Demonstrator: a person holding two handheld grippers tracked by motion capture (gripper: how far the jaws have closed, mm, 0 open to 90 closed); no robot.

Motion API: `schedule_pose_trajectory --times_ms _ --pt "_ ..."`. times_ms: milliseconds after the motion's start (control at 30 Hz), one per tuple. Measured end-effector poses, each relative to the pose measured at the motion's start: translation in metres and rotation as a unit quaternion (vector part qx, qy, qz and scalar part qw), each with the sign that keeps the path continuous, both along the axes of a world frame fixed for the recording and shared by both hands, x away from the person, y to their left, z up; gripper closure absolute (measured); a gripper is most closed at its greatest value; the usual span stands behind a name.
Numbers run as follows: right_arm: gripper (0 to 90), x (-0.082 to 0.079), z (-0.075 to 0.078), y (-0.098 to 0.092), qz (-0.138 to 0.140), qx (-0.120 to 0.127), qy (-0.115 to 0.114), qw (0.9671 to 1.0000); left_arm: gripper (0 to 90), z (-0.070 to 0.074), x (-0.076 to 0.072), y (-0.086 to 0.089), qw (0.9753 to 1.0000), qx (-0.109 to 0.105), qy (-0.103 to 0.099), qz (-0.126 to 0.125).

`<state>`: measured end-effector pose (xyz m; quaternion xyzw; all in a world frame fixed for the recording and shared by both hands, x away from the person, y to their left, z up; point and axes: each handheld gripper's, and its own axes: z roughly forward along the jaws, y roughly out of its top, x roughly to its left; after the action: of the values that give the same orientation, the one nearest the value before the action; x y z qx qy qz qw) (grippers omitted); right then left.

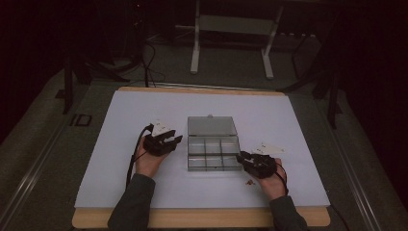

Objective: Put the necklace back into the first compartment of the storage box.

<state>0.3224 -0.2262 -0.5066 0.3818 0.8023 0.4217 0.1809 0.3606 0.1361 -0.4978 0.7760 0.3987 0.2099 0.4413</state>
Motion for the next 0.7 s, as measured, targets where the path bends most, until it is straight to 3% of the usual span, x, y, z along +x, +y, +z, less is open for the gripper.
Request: schedule_pose_trajectory --times_ms 300,700 --pt "69.5 0.0 0.002 0.0 0.0 0.001 -0.002 1.0 60.7 0.0 -0.018 0.013 0.9999 -0.008 -0.01 0.008" --pt "69.1 -0.001 0.006 -0.002 -0.001 0.002 -0.005 1.0 60.0 -0.001 -0.029 0.018 0.9999 0.007 -0.008 0.002"
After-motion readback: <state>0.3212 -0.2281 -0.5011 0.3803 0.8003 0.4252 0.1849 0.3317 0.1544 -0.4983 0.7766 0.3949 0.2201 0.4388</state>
